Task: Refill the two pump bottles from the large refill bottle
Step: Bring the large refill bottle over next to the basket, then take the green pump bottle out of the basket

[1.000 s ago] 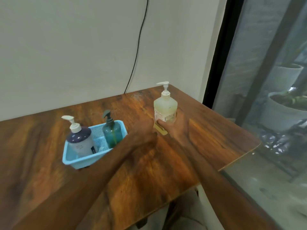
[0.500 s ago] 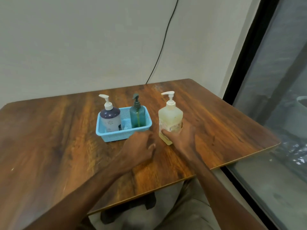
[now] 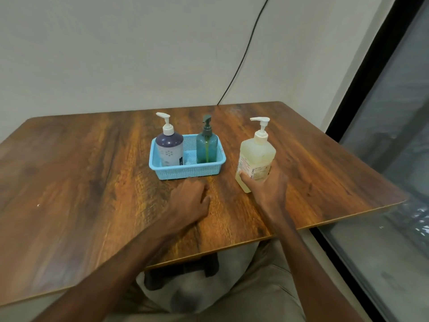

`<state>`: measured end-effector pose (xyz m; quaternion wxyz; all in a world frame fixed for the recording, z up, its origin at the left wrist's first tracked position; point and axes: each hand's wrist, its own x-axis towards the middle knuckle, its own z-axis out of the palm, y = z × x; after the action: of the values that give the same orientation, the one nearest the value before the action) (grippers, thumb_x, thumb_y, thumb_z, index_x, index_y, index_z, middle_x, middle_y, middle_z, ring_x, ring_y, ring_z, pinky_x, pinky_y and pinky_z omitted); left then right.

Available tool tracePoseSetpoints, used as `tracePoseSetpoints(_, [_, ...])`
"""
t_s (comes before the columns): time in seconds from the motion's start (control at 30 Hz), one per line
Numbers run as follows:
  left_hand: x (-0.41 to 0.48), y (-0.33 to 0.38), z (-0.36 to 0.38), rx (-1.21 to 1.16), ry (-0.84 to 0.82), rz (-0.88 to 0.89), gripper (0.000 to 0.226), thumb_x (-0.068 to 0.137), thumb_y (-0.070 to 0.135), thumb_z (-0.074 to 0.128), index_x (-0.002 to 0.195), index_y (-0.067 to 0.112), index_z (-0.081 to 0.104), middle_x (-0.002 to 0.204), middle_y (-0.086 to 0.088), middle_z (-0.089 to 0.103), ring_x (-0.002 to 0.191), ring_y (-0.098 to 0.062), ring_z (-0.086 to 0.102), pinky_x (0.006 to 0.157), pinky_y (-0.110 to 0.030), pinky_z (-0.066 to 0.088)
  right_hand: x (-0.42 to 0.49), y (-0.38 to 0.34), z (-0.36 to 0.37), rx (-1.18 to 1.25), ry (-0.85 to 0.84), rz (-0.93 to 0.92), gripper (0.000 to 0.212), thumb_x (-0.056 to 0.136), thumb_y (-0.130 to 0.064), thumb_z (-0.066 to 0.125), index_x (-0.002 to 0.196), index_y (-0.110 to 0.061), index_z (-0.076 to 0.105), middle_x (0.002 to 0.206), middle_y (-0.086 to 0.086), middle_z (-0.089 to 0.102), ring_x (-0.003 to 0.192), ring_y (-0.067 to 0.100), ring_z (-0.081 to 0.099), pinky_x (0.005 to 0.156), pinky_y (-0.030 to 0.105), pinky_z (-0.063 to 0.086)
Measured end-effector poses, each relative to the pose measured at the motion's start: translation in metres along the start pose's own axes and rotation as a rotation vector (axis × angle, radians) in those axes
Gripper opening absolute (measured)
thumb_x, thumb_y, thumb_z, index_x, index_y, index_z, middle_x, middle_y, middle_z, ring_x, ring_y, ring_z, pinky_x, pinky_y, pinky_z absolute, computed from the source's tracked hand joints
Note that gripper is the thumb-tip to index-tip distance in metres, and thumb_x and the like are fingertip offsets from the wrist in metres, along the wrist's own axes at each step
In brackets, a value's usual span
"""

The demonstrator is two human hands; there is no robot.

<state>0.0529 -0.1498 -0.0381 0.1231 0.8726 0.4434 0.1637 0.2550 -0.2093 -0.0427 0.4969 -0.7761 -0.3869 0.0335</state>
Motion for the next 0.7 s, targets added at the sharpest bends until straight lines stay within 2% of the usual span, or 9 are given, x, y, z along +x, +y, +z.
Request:
tracePoseSetpoints(0.1, [-0.009, -0.007, 0.0, -0.022, 0.092, 0.009, 0.021, 0.097, 0.033, 0.064, 0.114, 0.022, 0.064, 0.114, 0.004, 0.067, 0.102, -0.011, 0.06, 0.085, -0.029, 0.054, -0.004, -0.001, -0.005, 0.009, -0.007, -0.007, 0.089, 0.069, -0.048, 0.089, 0.143, -0.02, 0.048, 0.145, -0.001, 0.058, 0.128, 0.02, 0.06, 0.097, 0.043, 0.058])
tracePoseSetpoints(0.17, [-0.016, -0.012, -0.003, -0.02, 0.212, 0.025, 0.021, 0.099, 0.033, 0.061, 0.117, 0.022, 0.062, 0.118, 0.004, 0.064, 0.107, -0.011, 0.058, 0.085, -0.026, 0.051, -0.009, -0.003, -0.008, 0.029, -0.026, -0.001, 0.09, 0.07, -0.046, 0.089, 0.144, -0.021, 0.045, 0.146, 0.0, 0.056, 0.129, 0.021, 0.058, 0.099, 0.043, 0.056])
tracePoseSetpoints(0.23, [-0.019, -0.017, -0.006, 0.012, 0.369, 0.05, 0.024, 0.099, 0.027, 0.063, 0.121, 0.018, 0.061, 0.124, -0.002, 0.063, 0.113, -0.017, 0.059, 0.089, -0.03, 0.053, -0.02, -0.007, -0.012, 0.081, 0.014, 0.003, 0.09, 0.072, -0.044, 0.088, 0.145, -0.024, 0.04, 0.148, -0.001, 0.052, 0.131, 0.02, 0.055, 0.1, 0.045, 0.055])
tracePoseSetpoints(0.33, [-0.011, -0.028, -0.008, 0.118, 0.505, 0.088, 0.036, 0.096, 0.023, 0.068, 0.128, 0.012, 0.057, 0.132, -0.011, 0.06, 0.122, -0.027, 0.057, 0.104, -0.045, 0.053, -0.04, -0.017, -0.017, 0.089, 0.219, -0.103, 0.085, 0.078, -0.035, 0.085, 0.147, -0.018, 0.038, 0.153, 0.002, 0.044, 0.14, 0.02, 0.044, 0.108, 0.038, 0.048])
tracePoseSetpoints(0.4, [-0.001, -0.033, -0.01, 0.162, 0.497, 0.07, 0.043, 0.095, 0.027, 0.07, 0.133, 0.012, 0.055, 0.136, -0.012, 0.059, 0.127, -0.029, 0.055, 0.11, -0.046, 0.046, -0.052, -0.027, -0.012, 0.067, 0.327, -0.264, 0.069, 0.082, -0.022, 0.081, 0.14, -0.009, 0.047, 0.148, 0.008, 0.048, 0.14, 0.021, 0.043, 0.112, 0.027, 0.042])
tracePoseSetpoints(0.43, [0.005, -0.035, -0.01, 0.175, 0.478, 0.064, 0.045, 0.094, 0.028, 0.07, 0.134, 0.012, 0.055, 0.136, -0.012, 0.06, 0.127, -0.029, 0.057, 0.11, -0.045, 0.045, -0.057, -0.033, -0.007, 0.058, 0.336, -0.34, 0.057, 0.084, -0.017, 0.079, 0.134, -0.007, 0.053, 0.142, 0.009, 0.053, 0.135, 0.021, 0.047, 0.11, 0.026, 0.043])
tracePoseSetpoints(0.53, [0.02, -0.04, -0.01, 0.222, 0.347, 0.071, 0.039, 0.096, 0.026, 0.069, 0.132, 0.011, 0.061, 0.129, -0.012, 0.068, 0.119, -0.029, 0.063, 0.104, -0.044, 0.049, -0.058, -0.048, 0.016, 0.031, 0.172, -0.446, 0.032, 0.089, -0.013, 0.073, 0.119, -0.013, 0.063, 0.126, 0.001, 0.061, 0.121, 0.012, 0.054, 0.101, 0.032, 0.052])
tracePoseSetpoints(0.6, [0.028, -0.046, -0.009, 0.253, 0.3, 0.075, 0.036, 0.095, 0.025, 0.071, 0.128, 0.013, 0.066, 0.124, -0.011, 0.071, 0.114, -0.027, 0.065, 0.1, -0.043, 0.051, -0.05, -0.054, 0.032, 0.009, 0.028, -0.412, 0.033, 0.089, -0.015, 0.073, 0.12, -0.018, 0.061, 0.127, -0.004, 0.059, 0.121, 0.008, 0.052, 0.102, 0.029, 0.05])
tracePoseSetpoints(0.7, [0.032, -0.05, -0.006, 0.198, 0.294, 0.068, 0.039, 0.09, 0.024, 0.077, 0.127, 0.014, 0.069, 0.121, -0.009, 0.073, 0.113, -0.027, 0.066, 0.098, -0.043, 0.053, -0.036, -0.059, 0.048, -0.034, -0.055, -0.342, 0.044, 0.086, -0.016, 0.077, 0.126, -0.021, 0.057, 0.132, -0.005, 0.056, 0.125, 0.008, 0.051, 0.107, 0.027, 0.048])
